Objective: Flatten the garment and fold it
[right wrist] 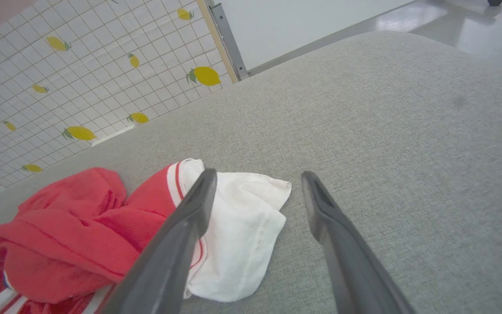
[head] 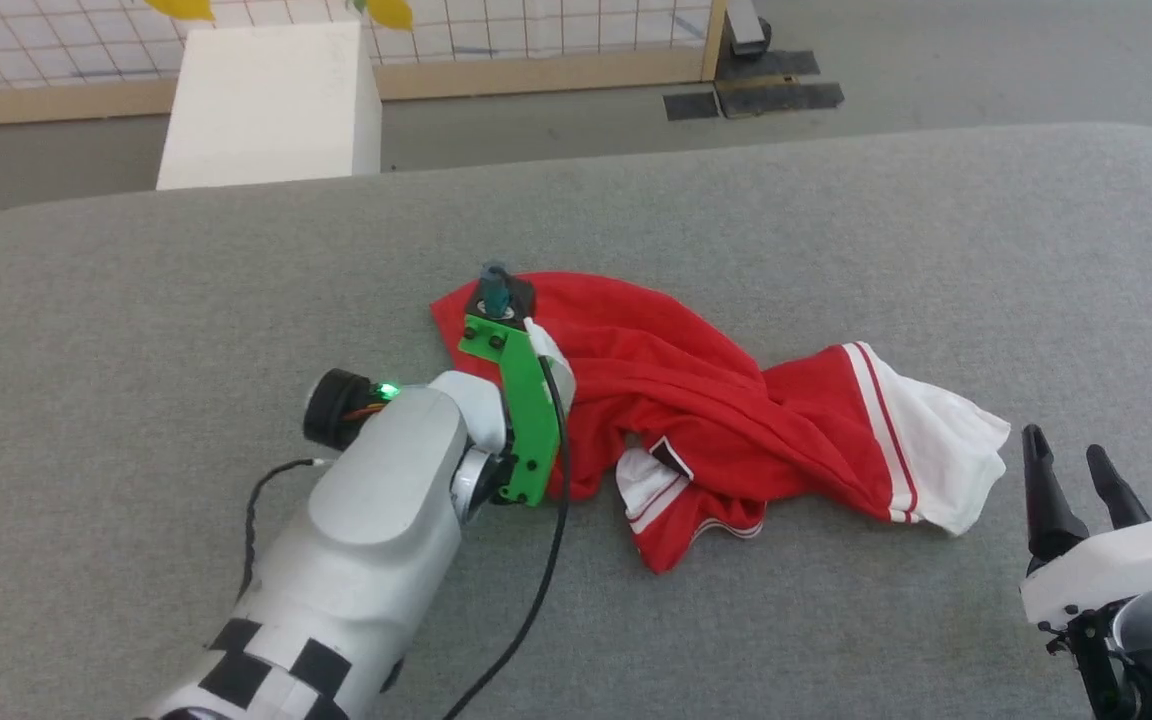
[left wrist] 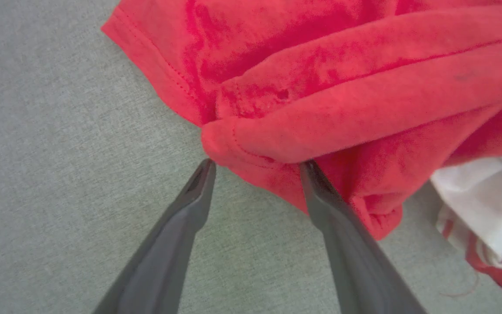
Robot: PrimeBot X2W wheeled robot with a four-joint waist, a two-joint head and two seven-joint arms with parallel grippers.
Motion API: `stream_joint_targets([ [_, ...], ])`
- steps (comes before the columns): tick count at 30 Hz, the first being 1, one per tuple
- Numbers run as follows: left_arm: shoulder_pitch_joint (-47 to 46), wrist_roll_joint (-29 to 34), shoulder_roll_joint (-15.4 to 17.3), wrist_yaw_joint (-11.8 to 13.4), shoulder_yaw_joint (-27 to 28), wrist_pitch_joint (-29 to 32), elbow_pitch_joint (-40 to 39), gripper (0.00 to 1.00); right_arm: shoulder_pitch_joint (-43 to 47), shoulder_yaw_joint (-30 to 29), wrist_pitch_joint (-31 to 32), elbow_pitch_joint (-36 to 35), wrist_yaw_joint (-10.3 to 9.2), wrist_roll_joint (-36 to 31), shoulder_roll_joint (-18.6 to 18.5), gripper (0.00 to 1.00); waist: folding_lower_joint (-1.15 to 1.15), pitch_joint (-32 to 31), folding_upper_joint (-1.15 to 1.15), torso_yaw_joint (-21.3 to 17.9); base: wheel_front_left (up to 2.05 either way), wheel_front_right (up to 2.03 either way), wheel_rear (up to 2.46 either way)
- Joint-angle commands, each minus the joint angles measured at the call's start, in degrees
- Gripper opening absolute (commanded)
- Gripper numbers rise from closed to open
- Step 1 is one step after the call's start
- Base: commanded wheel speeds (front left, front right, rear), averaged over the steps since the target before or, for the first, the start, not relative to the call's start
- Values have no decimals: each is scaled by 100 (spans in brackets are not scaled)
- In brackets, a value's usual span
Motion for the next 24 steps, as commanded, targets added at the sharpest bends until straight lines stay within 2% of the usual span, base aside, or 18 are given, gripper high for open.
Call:
stream_joint_targets([
  [1, -135, 68, 60, 72, -25, -15, 137, 100, -59, 24, -41, 14, -9, 15, 3, 100, 0, 91, 0, -55, 0, 0, 0],
  [6, -197, -40, 14, 38, -10, -205, 417, 100, -114, 125, -45, 36, -9, 14, 4, 100, 0, 139, 0, -2, 0, 0, 0],
  [7, -198, -91, -3, 11, 3, -309, 439, 69, -124, 147, -49, 44, -9, 20, 4, 100, 0, 143, 0, 15, 0, 0, 0],
  [8, -199, -125, -15, -15, 4, -402, 455, 44, -131, 161, -54, 52, -9, 22, 4, 100, 0, 144, 0, 29, 0, 0, 0],
  [10, -200, -209, -38, -104, -4, -602, 492, 9, -138, 198, -63, 71, -9, 21, 4, 100, 0, 143, 0, 59, 0, 0, 0],
  [11, -201, -260, -48, -154, -9, -700, 511, 0, -137, 213, -64, 80, -9, 20, 4, 100, 0, 141, 0, 76, 0, 0, 0],
  [19, -310, -577, -78, -402, -72, -1272, 616, 0, -115, 204, -86, 130, -9, -56, 4, 100, 0, 101, 0, 191, 0, 0, 0],
  [24, -446, -920, -81, -414, 173, -1888, 360, 0, -56, 144, -97, 164, -9, -95, 4, 100, 0, 2, 0, 297, 0, 0, 0],
])
